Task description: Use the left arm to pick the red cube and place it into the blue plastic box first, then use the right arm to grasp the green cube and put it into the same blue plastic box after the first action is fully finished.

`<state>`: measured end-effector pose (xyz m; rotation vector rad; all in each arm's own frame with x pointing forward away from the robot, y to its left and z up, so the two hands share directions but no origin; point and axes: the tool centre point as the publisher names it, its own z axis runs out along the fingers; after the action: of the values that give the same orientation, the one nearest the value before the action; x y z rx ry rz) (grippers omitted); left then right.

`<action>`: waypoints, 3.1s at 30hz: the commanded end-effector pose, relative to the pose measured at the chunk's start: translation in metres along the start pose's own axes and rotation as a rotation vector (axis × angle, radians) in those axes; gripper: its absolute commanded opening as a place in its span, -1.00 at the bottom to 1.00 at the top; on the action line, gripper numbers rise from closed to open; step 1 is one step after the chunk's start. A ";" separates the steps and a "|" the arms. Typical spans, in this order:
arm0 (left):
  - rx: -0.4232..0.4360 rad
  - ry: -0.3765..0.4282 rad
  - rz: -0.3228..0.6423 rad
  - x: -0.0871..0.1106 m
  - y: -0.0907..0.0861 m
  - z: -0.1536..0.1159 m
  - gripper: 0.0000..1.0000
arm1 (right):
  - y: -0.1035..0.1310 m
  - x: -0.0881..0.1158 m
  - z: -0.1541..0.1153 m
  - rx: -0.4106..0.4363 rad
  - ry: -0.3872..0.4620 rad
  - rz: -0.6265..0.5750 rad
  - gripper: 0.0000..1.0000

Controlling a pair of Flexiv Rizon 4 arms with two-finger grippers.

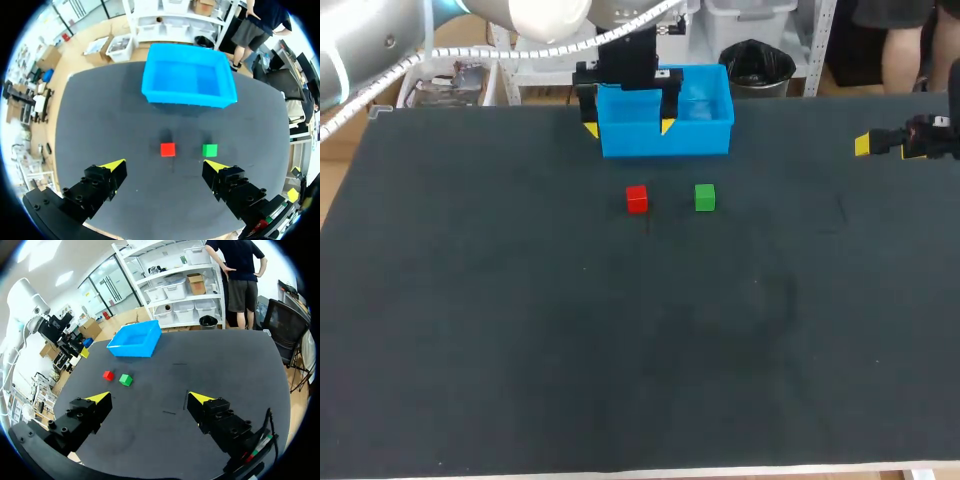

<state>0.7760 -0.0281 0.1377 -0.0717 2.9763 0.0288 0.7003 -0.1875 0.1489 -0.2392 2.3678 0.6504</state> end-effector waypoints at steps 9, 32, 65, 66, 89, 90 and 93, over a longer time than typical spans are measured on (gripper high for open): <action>-0.005 0.008 0.002 -0.004 -0.002 0.000 1.00 | 0.000 0.000 0.000 0.002 0.001 0.000 1.00; -0.001 0.034 0.004 -0.003 0.000 0.007 1.00 | 0.000 0.000 0.000 0.002 0.001 0.000 1.00; 0.037 -0.008 0.063 0.010 -0.003 0.083 1.00 | 0.000 0.000 0.000 0.002 0.001 0.000 1.00; 0.035 -0.007 0.062 0.010 -0.003 0.085 1.00 | 0.000 0.000 0.000 0.002 0.001 0.000 1.00; -0.009 0.022 0.022 0.009 -0.001 0.146 1.00 | 0.000 0.000 0.000 0.002 0.001 0.000 1.00; -0.005 0.021 0.019 0.009 -0.001 0.147 1.00 | 0.000 0.000 0.000 0.002 0.001 0.000 1.00; 0.007 0.016 0.010 0.008 -0.001 0.149 1.00 | 0.000 0.000 0.000 0.002 0.001 0.000 1.00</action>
<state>0.7898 -0.0273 -0.0075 -0.0573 2.9891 0.0295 0.7003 -0.1875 0.1489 -0.2392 2.3678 0.6504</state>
